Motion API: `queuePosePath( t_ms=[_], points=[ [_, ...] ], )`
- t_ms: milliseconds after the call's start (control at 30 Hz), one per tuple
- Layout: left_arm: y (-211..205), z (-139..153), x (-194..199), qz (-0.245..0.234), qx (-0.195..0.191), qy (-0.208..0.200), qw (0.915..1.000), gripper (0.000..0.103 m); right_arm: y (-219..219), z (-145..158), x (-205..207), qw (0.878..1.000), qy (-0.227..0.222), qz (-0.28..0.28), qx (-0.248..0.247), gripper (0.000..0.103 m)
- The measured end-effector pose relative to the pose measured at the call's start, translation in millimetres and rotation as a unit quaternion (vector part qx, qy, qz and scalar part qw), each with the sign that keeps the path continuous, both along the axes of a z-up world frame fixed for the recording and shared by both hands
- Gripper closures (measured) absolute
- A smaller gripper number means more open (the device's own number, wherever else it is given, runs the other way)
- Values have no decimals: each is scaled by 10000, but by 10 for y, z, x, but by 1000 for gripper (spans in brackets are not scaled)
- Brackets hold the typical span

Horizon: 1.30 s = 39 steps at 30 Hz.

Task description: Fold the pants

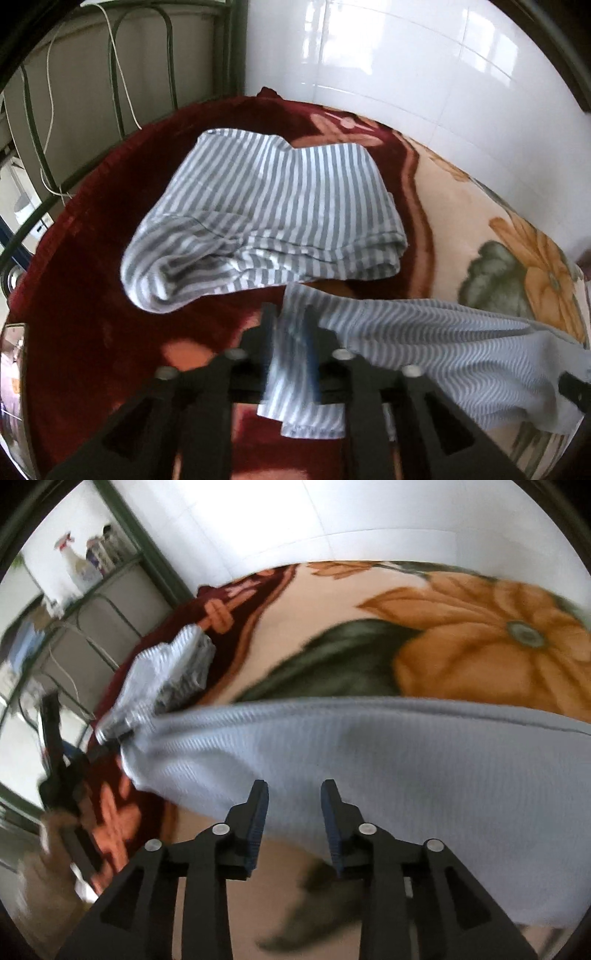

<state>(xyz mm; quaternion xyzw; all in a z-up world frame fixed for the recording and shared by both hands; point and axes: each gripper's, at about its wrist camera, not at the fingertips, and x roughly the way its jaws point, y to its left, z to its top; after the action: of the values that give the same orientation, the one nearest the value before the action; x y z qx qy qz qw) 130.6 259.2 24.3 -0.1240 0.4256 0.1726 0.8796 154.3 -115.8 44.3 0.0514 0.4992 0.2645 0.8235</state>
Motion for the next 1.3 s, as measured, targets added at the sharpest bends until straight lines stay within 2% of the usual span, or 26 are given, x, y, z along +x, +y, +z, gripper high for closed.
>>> queuePosePath(
  t_ms=[33,133,267,367,533,633,767,867,967,1133,1300],
  points=[
    [-9,13,-19,14,12,-21,10000,65,-86,-21,-83,9998,-18,25,-175,71],
    [-42,130,-118,19,4,-150,9999,64,-270,-111,-266,9983,-19,77,-573,71],
    [-218,259,-242,-160,-374,-239,9989,64,-370,-266,-401,9964,62,132,-834,71],
    [-399,237,-293,-355,-524,-132,9979,62,-286,-333,-418,9970,131,236,-731,71],
    [-585,47,-237,-584,-546,218,9966,61,86,-327,-365,9977,292,612,-10,71],
    [-544,-56,-173,-581,-677,246,9957,61,317,-348,-303,9965,209,803,-22,71],
    [-410,-193,-87,-336,-967,376,9940,61,533,-357,-182,9962,109,832,-223,71],
    [-408,-180,-74,-336,-880,352,9949,61,599,-304,-140,9957,-108,865,-316,71],
    [-447,-173,-51,-377,-678,392,9962,61,670,-324,-82,9929,-261,956,-652,71],
    [-474,-171,-22,-378,-590,407,9967,61,799,-441,-65,9798,-420,1501,-1253,71],
    [-464,-160,-16,-347,-506,418,9972,61,904,-477,-43,9708,-559,1667,-1631,71]
  ],
)
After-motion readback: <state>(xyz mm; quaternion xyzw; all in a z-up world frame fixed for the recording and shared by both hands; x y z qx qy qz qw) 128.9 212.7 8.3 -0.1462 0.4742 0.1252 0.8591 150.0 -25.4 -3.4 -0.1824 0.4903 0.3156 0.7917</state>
